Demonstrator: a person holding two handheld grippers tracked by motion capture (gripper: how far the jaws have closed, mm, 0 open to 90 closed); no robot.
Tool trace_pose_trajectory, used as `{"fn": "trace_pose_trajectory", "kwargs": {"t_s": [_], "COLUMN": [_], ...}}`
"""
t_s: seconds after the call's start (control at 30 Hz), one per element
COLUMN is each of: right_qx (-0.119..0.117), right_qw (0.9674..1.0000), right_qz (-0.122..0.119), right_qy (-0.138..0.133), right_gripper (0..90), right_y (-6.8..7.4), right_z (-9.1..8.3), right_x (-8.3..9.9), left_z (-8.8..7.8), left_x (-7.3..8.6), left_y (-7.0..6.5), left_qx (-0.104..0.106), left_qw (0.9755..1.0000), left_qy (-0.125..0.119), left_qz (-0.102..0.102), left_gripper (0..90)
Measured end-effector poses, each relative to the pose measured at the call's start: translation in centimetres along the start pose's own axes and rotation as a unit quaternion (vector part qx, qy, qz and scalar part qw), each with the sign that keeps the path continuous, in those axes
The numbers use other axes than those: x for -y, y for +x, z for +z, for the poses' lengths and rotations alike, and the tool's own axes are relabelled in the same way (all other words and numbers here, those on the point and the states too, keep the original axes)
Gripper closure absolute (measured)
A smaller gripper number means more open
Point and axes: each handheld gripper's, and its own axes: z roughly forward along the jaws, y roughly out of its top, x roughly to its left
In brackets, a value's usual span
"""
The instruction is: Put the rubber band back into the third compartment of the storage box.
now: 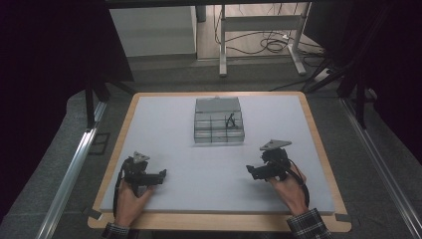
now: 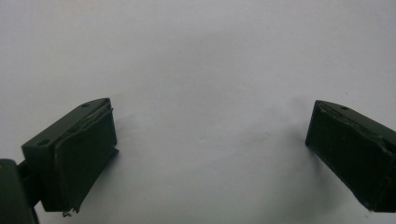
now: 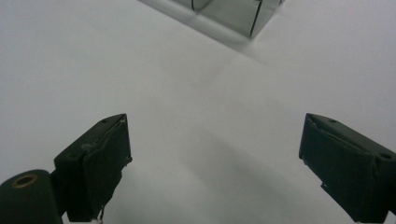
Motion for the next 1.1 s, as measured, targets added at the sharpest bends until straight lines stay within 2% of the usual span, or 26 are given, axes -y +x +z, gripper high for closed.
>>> {"fn": "trace_pose_trajectory", "kwargs": {"t_s": [0.3, 0.6, 0.8, 1.03, 1.1], "right_qx": [0.003, 0.007, 0.011, 0.021, 0.017], "right_qw": [1.0000, 0.9998, 0.9998, 0.9993, 0.9988], "right_qz": [-0.003, 0.014, 0.013, 0.004, 0.011], "right_qy": [0.003, -0.008, -0.012, -0.030, -0.045], "right_gripper": [8.5, 8.4, 8.4, 8.2, 7.5], "right_y": [0.5, 0.8, 1.0, 1.3, 1.3], "right_z": [-0.9, -1.6, -1.9, -1.9, -1.8], "right_x": [2.0, 4.6, 6.3, 8.0, 8.5], "left_z": [0.0, 0.0, 0.0, 0.0, 0.0], "left_x": [0.0, 0.0, 0.0, 0.0, 0.0], "left_y": [0.0, 0.0, 0.0, 0.0, 0.0], "left_qx": [0.000, 0.000, -0.001, -0.001, -0.001], "left_qw": [1.0000, 1.0000, 1.0000, 1.0000, 1.0000], "left_qy": [0.000, 0.000, 0.000, -0.001, -0.001], "left_qz": [0.000, 0.000, 0.000, 0.000, 0.000], "left_gripper": [1.9, 1.9, 2.0, 2.2, 2.2]}}
